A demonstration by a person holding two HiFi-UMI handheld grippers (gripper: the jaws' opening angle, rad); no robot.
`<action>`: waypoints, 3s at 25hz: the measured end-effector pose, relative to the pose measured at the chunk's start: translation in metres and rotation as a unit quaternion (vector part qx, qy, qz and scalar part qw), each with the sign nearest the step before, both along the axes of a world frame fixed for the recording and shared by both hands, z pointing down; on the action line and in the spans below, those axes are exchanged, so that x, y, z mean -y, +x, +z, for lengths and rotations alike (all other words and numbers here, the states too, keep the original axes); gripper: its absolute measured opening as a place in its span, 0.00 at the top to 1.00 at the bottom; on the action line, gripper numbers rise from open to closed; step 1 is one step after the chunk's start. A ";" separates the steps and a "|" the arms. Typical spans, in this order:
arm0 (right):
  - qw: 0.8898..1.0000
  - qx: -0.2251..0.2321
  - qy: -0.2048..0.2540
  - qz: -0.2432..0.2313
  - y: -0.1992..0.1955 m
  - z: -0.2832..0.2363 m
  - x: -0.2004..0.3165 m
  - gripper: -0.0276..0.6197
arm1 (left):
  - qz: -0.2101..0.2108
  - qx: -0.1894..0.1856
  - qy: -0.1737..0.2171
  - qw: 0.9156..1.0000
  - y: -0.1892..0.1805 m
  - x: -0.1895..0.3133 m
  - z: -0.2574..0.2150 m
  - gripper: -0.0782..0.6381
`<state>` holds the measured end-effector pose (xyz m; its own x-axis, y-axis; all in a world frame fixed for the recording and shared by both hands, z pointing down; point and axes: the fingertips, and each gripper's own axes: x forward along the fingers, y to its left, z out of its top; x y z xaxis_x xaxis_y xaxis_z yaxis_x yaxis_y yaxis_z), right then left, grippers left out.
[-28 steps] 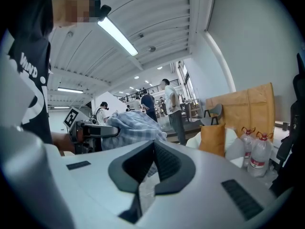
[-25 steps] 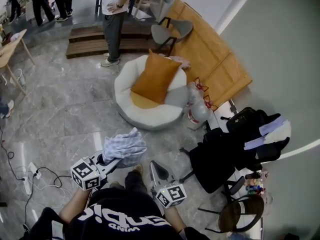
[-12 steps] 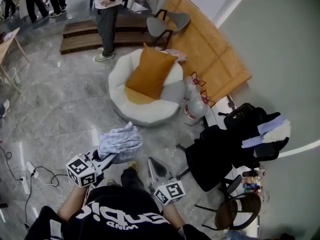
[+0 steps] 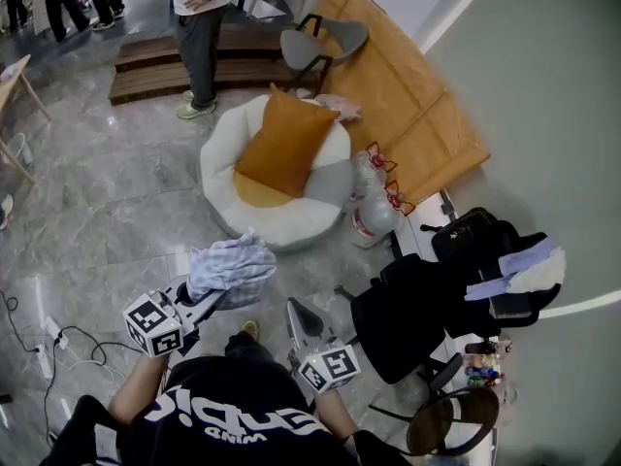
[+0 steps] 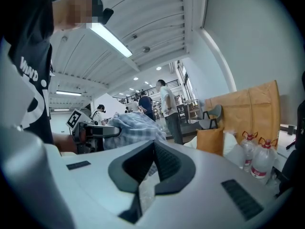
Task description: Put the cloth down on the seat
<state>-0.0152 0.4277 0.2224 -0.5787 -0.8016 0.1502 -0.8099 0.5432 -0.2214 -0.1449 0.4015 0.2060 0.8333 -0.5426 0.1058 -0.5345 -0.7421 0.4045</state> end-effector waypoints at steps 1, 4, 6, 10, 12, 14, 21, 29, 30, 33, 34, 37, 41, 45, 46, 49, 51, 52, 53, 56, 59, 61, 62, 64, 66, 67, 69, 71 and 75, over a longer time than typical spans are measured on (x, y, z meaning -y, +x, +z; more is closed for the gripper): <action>1.000 -0.001 0.001 -0.003 0.003 -0.001 0.007 0.93 | -0.001 -0.001 0.002 1.000 0.004 0.006 0.000 0.78; 1.000 -0.002 -0.002 -0.010 0.015 0.001 0.024 0.93 | -0.005 -0.004 0.006 1.000 0.018 0.024 -0.001 0.78; 1.000 -0.001 -0.005 -0.017 0.023 0.003 0.034 0.93 | -0.010 -0.008 0.006 1.000 0.027 0.035 -0.002 0.78; 0.999 0.004 -0.005 -0.038 0.029 0.004 0.052 0.93 | -0.026 -0.009 0.008 1.000 0.037 0.052 -0.004 0.78; 0.999 0.002 -0.001 -0.047 0.032 0.001 0.061 0.93 | -0.034 -0.009 0.011 0.999 0.041 0.059 -0.004 0.78; 0.999 0.003 0.001 -0.050 0.038 0.002 0.068 0.93 | -0.039 -0.007 0.012 0.999 0.046 0.063 -0.005 0.78; 0.998 0.005 0.003 -0.056 0.043 0.000 0.088 0.93 | -0.055 0.002 0.010 0.998 0.043 0.077 -0.011 0.78; 0.999 0.006 -0.004 -0.044 0.044 0.009 0.111 0.93 | -0.055 -0.004 0.010 0.998 0.041 0.105 -0.002 0.78; 0.999 0.005 -0.004 -0.042 0.045 0.010 0.115 0.93 | -0.052 -0.005 0.011 0.999 0.042 0.110 0.000 0.78; 0.999 0.004 0.000 -0.035 0.049 0.012 0.129 0.93 | -0.048 0.000 0.011 0.999 0.044 0.126 -0.008 0.78; 0.999 0.002 0.001 -0.034 0.050 0.011 0.133 0.93 | -0.048 0.000 0.011 0.999 0.044 0.131 -0.010 0.78; 1.000 0.003 0.001 -0.030 0.052 0.012 0.147 0.93 | -0.045 -0.005 0.018 0.999 0.044 0.147 -0.007 0.78; 1.000 0.004 -0.004 -0.029 0.051 0.012 0.166 0.93 | -0.042 -0.007 0.014 0.999 0.044 0.169 -0.010 0.78; 1.000 -0.002 -0.011 -0.026 0.049 0.011 0.185 0.93 | -0.038 -0.003 0.006 0.999 0.044 0.190 -0.015 0.78; 1.000 -0.002 -0.013 -0.026 0.048 0.011 0.189 0.93 | -0.037 -0.002 0.005 0.999 0.044 0.196 -0.015 0.78; 1.000 -0.001 -0.018 -0.025 0.046 0.012 0.205 0.93 | -0.034 -0.001 0.001 0.999 0.043 0.214 -0.015 0.78; 1.000 0.002 -0.020 -0.022 0.044 0.014 0.220 0.93 | -0.033 0.003 -0.005 0.999 0.042 0.229 -0.015 0.78; 1.000 0.002 -0.020 -0.020 0.042 0.016 0.228 0.93 | -0.031 0.003 -0.006 0.999 0.041 0.237 -0.014 0.78; 1.000 0.002 -0.020 -0.020 0.040 0.017 0.236 0.93 | -0.029 0.002 -0.005 1.000 0.040 0.245 -0.011 0.78; 1.000 0.000 -0.019 -0.022 0.032 0.018 0.264 0.93 | -0.023 -0.001 0.001 1.000 0.034 0.269 -0.002 0.78; 1.000 -0.002 -0.020 -0.023 0.022 0.018 0.293 0.93 | -0.024 0.004 0.002 1.000 0.026 0.296 -0.001 0.78; 1.000 -0.003 -0.022 -0.022 0.014 0.017 0.311 0.93 | -0.028 0.002 -0.004 1.000 0.017 0.314 -0.002 0.78; 0.999 -0.004 -0.022 -0.022 0.010 0.014 0.320 0.93 | -0.031 0.003 -0.006 0.999 0.013 0.323 -0.005 0.78; 1.000 -0.009 -0.019 -0.023 0.003 0.009 0.337 0.93 | -0.032 0.001 -0.003 0.999 0.005 0.341 -0.007 0.78; 1.000 -0.013 -0.015 -0.021 -0.003 0.005 0.353 0.93 | -0.028 -0.004 0.004 1.000 -0.001 0.358 -0.004 0.78; 1.000 -0.015 -0.014 -0.018 -0.005 0.004 0.361 0.93 | -0.027 -0.003 0.004 1.000 -0.003 0.365 -0.004 0.78; 1.000 -0.016 -0.012 -0.014 -0.007 0.002 0.373 0.93 | -0.024 0.001 0.000 1.000 -0.007 0.379 -0.007 0.78; 1.000 -0.017 -0.014 -0.008 -0.008 0.002 0.382 0.93 | -0.021 0.003 -0.004 1.000 -0.009 0.389 -0.010 0.78; 1.000 -0.014 -0.015 0.006 -0.003 0.003 0.398 0.93 | -0.011 -0.003 -0.005 1.000 -0.008 0.407 -0.009 0.78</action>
<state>-0.0182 0.0298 0.2257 -0.5642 -0.8034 0.1904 -0.8225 0.5269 -0.2140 -0.1525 -0.0054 0.1974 0.8213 -0.5604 0.1065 -0.5489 -0.7255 0.4152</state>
